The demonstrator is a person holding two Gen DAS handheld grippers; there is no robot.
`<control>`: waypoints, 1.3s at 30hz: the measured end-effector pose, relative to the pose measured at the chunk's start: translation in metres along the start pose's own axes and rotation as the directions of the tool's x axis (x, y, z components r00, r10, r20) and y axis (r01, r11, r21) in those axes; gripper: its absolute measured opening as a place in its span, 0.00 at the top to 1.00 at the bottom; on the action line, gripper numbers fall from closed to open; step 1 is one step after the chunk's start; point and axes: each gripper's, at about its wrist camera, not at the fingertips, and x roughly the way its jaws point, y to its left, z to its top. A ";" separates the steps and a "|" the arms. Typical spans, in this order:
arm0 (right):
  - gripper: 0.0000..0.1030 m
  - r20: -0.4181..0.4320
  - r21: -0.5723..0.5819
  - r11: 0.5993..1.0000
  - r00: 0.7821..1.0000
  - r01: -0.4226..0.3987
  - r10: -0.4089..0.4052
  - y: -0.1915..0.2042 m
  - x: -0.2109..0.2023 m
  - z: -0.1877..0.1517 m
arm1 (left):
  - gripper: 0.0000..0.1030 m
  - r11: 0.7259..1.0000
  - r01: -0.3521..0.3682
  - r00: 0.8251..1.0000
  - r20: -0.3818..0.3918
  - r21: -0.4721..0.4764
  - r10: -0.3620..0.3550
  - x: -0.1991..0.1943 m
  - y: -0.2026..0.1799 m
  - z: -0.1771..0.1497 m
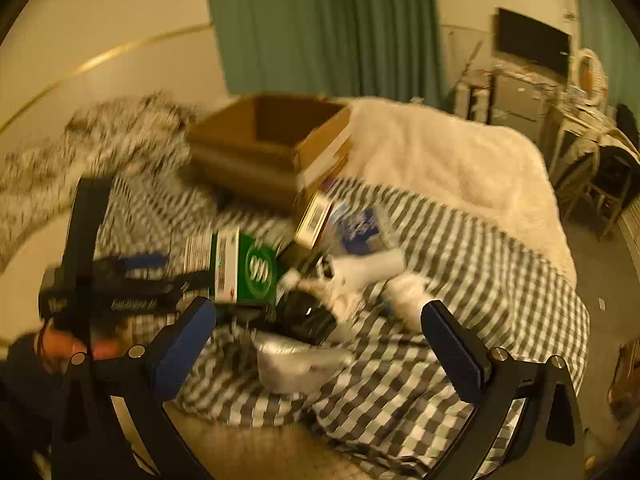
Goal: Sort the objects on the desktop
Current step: 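Grasp the white-green medicine box with the left tool while the right tool grasps the foil bag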
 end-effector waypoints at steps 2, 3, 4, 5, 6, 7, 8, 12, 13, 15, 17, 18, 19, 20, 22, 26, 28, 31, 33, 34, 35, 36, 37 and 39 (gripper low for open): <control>0.00 -0.072 -0.038 0.999 0.997 -0.015 0.012 0.004 0.014 -0.006 | 0.00 1.000 -0.006 1.000 0.025 0.022 0.006 0.001 -0.008 0.003; 0.00 -0.104 -0.041 0.998 0.994 -0.037 0.033 0.006 0.019 -0.007 | 0.00 0.999 -0.017 0.999 0.040 0.033 0.016 0.002 -0.011 0.007; 0.00 -0.136 -0.043 0.997 0.989 -0.063 0.057 0.007 0.027 -0.009 | 0.00 0.998 -0.032 0.998 0.052 0.051 0.029 0.004 -0.014 0.009; 0.00 -0.157 -0.055 0.996 0.985 -0.075 0.065 0.009 0.031 -0.009 | 0.00 0.996 -0.053 0.997 0.057 0.071 0.049 0.009 -0.017 0.011; 0.00 -0.174 -0.069 0.995 0.983 -0.078 0.065 0.011 0.035 -0.009 | 0.00 0.994 -0.073 0.996 0.052 0.086 0.068 0.014 -0.019 0.013; 0.00 -0.204 -0.082 0.993 0.977 -0.084 0.066 0.014 0.043 -0.009 | 0.00 0.991 -0.088 0.996 0.038 0.102 0.085 0.023 -0.021 0.012; 0.01 -0.223 -0.085 0.992 0.972 -0.091 0.070 0.015 0.049 -0.009 | 0.00 0.990 -0.092 0.996 0.021 0.109 0.090 0.030 -0.019 0.015; 0.23 -0.305 -0.090 0.991 0.950 -0.101 0.069 0.016 0.073 -0.012 | 0.01 0.988 -0.106 0.994 -0.015 0.109 0.108 0.048 -0.012 0.012; 0.29 -0.332 -0.079 0.991 0.940 -0.113 0.080 0.016 0.079 -0.014 | 0.02 0.990 -0.098 0.995 -0.015 0.106 0.100 0.048 -0.009 0.012; 0.38 -0.338 -0.074 0.991 0.937 -0.115 0.084 0.013 0.080 -0.021 | 0.03 0.991 -0.092 0.996 -0.007 0.102 0.093 0.045 -0.005 0.010; 0.41 -0.320 -0.078 0.990 0.944 -0.114 0.084 0.014 0.074 -0.021 | 0.04 0.990 -0.093 0.996 -0.003 0.103 0.094 0.042 -0.002 0.006; 0.43 -0.311 -0.080 0.990 0.947 -0.116 0.085 0.014 0.072 -0.020 | 0.04 0.991 -0.092 0.996 -0.001 0.101 0.092 0.040 0.000 0.005; 0.44 -0.292 -0.086 0.989 0.952 -0.117 0.087 0.016 0.066 -0.019 | 0.05 0.991 -0.090 0.996 0.002 0.097 0.091 0.037 0.000 0.002; 0.45 -0.282 -0.092 0.989 0.956 -0.114 0.084 0.019 0.063 -0.018 | 0.06 0.992 -0.087 0.996 0.005 0.092 0.087 0.033 0.003 0.000; 0.47 -0.252 -0.099 0.989 0.965 -0.107 0.079 0.022 0.052 -0.018 | 0.07 0.994 -0.088 0.996 0.011 0.071 0.087 0.024 0.010 -0.003; 0.48 -0.169 -0.086 0.994 0.984 -0.070 0.055 0.024 0.031 -0.016 | 0.09 0.997 -0.076 0.997 0.007 0.014 0.076 0.005 0.020 -0.011; 0.49 -0.133 -0.083 0.995 0.990 -0.061 0.050 0.030 0.016 -0.020 | 0.09 0.997 -0.082 0.997 0.011 0.006 0.082 -0.001 0.023 -0.016; 0.49 -0.090 -0.107 0.994 0.996 -0.031 0.021 0.039 0.006 -0.019 | 0.09 0.995 -0.094 0.995 0.034 0.012 0.094 -0.015 0.021 -0.019; 0.50 -0.061 -0.110 0.994 0.998 -0.015 0.008 0.043 0.004 -0.015 | 0.09 0.994 -0.108 0.993 0.055 0.017 0.107 -0.027 0.020 -0.019; 0.50 -0.043 -0.102 0.995 0.999 -0.012 0.008 0.045 -0.004 -0.015 | 0.09 0.993 -0.113 0.991 0.069 0.017 0.111 -0.033 0.020 -0.020; 0.50 -0.021 -0.084 0.996 1.000 -0.010 0.009 0.045 -0.012 -0.013 | 0.09 0.994 -0.113 0.989 0.099 0.006 0.112 -0.044 0.022 -0.019; 0.50 -0.008 -0.075 0.997 1.000 -0.010 0.009 0.044 -0.017 -0.013 | 0.09 0.995 -0.103 0.986 0.129 -0.003 0.102 -0.053 0.025 -0.019; 0.50 0.013 -0.064 0.998 1.000 -0.006 0.007 0.043 -0.025 -0.010 | 0.09 0.996 -0.094 0.983 0.156 -0.001 0.093 -0.061 0.027 -0.017; 0.50 0.042 -0.055 0.998 0.999 0.000 0.002 0.043 -0.035 -0.004 | 0.10 0.994 -0.110 0.976 0.188 0.002 0.108 -0.075 0.029 -0.012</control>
